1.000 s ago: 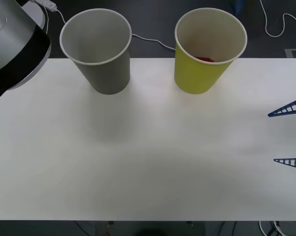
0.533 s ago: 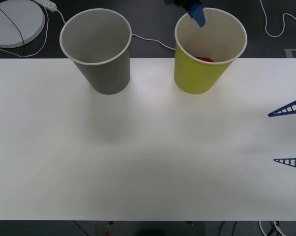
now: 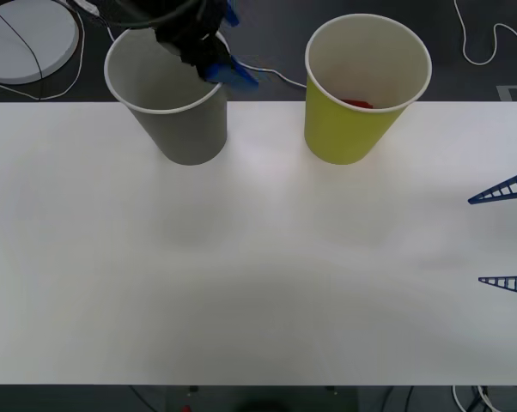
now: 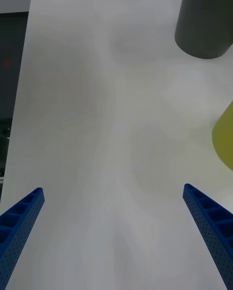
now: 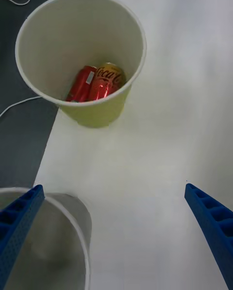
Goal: Put the can into the green bin and the plastic bottle into the gray bin
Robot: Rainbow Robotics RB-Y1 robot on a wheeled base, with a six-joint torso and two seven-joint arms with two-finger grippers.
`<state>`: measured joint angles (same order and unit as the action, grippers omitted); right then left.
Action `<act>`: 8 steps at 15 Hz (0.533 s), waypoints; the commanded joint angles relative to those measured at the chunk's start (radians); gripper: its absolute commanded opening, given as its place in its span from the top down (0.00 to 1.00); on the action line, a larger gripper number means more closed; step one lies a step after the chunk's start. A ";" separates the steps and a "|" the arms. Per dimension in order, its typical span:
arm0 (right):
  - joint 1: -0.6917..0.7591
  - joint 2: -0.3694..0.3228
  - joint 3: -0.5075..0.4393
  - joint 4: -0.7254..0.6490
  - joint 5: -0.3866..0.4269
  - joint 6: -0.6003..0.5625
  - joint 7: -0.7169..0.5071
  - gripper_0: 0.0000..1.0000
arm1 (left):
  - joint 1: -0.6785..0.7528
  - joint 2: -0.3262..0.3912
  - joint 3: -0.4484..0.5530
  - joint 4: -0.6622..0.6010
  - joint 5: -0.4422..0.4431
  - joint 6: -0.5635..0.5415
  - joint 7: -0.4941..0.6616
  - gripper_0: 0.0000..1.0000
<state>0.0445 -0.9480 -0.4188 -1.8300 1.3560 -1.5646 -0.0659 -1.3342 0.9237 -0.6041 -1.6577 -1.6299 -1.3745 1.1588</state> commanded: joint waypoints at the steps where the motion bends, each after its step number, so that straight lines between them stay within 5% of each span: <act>1: 0.000 0.000 0.000 0.000 0.000 0.000 0.000 0.00 | 0.139 0.061 0.106 -0.102 0.005 -0.023 -0.051 0.00; 8: 0.000 0.000 0.000 0.000 0.000 0.000 0.000 0.00 | 0.498 0.199 0.362 -0.324 0.018 -0.043 -0.211 0.00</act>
<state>0.0445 -0.9480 -0.4188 -1.8300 1.3560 -1.5646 -0.0660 -0.8745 1.1175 -0.2742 -1.9721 -1.6155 -1.4097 0.9808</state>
